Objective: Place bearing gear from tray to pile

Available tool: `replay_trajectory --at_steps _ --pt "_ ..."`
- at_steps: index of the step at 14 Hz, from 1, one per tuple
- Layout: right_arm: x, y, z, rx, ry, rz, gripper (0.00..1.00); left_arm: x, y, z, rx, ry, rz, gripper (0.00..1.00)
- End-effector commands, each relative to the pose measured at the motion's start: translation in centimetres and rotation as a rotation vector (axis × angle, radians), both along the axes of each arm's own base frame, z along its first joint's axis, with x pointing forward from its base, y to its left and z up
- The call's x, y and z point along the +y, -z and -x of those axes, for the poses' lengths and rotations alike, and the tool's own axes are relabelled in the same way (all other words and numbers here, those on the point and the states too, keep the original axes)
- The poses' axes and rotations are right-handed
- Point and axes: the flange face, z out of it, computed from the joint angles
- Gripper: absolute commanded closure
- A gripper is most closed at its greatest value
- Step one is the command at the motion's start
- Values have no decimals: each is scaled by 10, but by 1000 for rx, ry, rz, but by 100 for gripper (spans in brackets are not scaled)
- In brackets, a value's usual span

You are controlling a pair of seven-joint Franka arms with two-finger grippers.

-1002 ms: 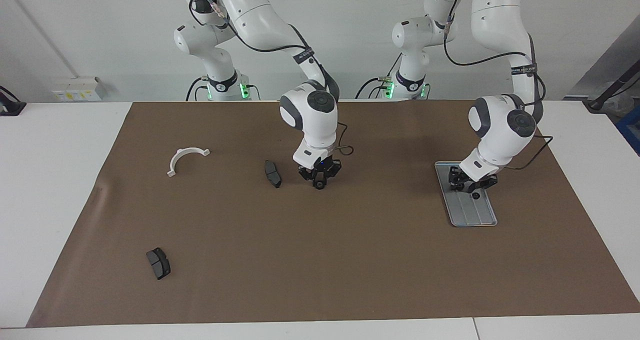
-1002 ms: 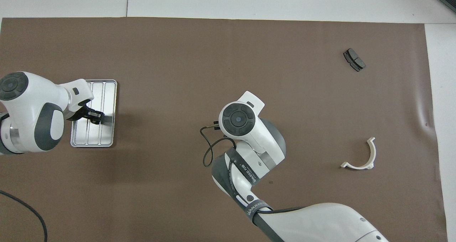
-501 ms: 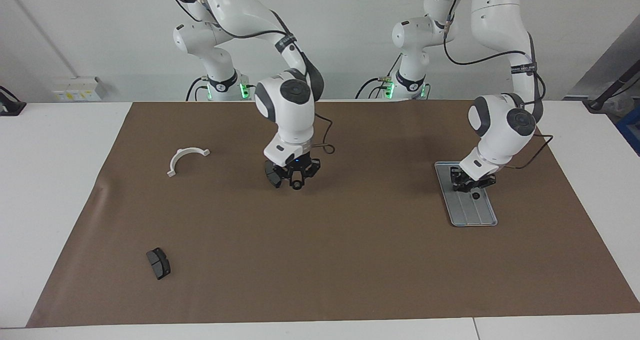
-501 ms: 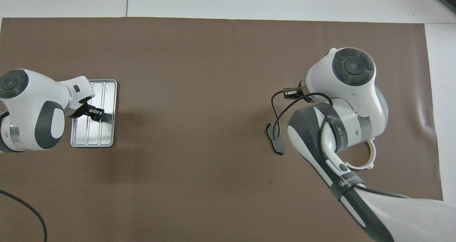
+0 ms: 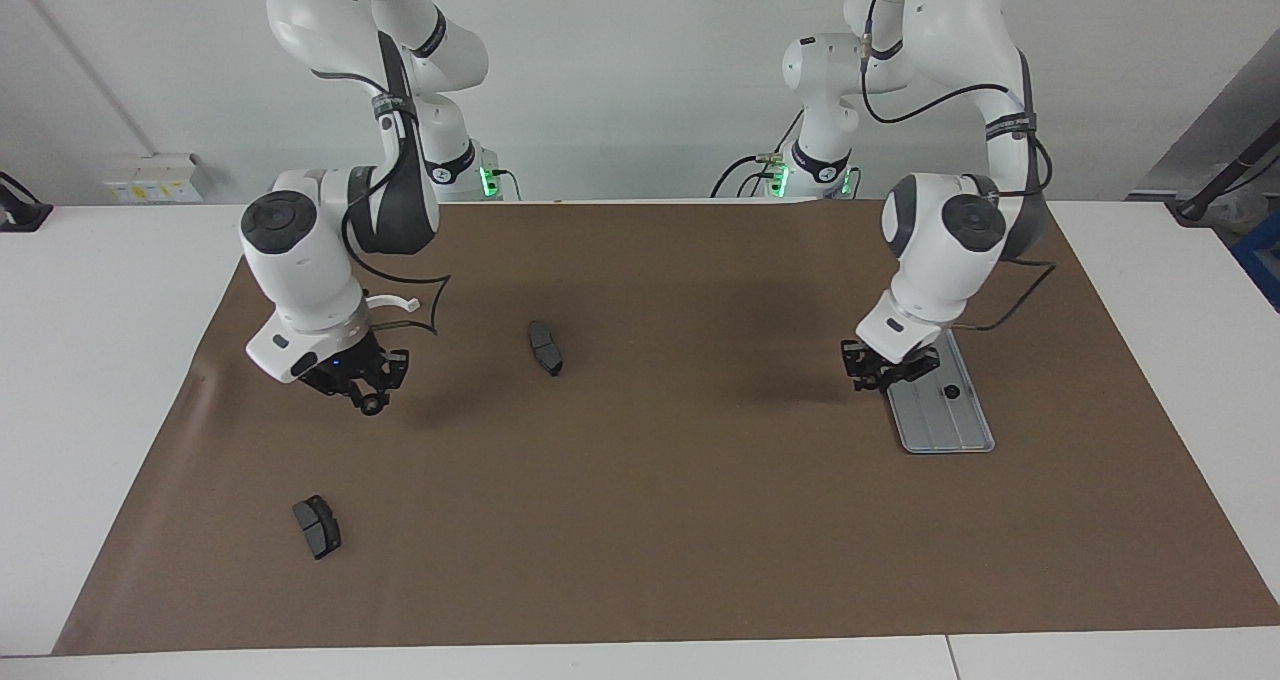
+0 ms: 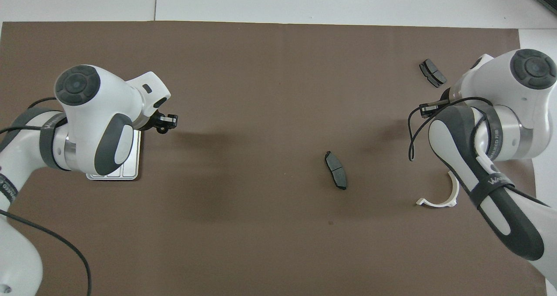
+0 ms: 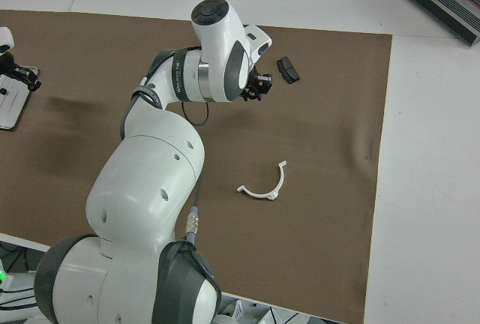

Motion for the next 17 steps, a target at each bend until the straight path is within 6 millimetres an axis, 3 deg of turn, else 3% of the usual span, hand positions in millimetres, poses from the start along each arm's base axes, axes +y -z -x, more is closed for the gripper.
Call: replay_trajectory --at_steps 1,5,8,9,10,11,12,13,14,15,17 --pt "-15 34 6 -19 8 -15 100 -67 -14 13 -16 -75 6 99" --pt "-22 57 5 1 19 -15 100 -176 -15 32 4 -165 86 100" --pt "-27 80 1 -18 51 -39 100 -228 -4 45 10 -135 113 100" --pt "-27 80 0 -24 59 -48 94 -237 0 50 12 -120 112 100" --pt "-26 80 0 -21 57 -49 76 -250 14 59 29 -102 104 100" --pt "-27 79 -1 -22 61 -50 21 -269 16 70 7 -74 127 100" --pt "-27 76 -2 -27 64 -51 0 -273 18 74 -2 -66 135 100" --pt "-25 65 -3 -39 58 -51 0 -275 15 73 -10 -71 154 79" --pt "-19 48 -4 -53 50 -53 0 -277 14 71 -8 -86 176 32" --pt "-15 33 -2 -57 47 -55 0 -277 13 69 -22 -88 188 0" --pt "-5 -2 1 -60 36 -60 0 -272 12 62 -29 -98 191 0"
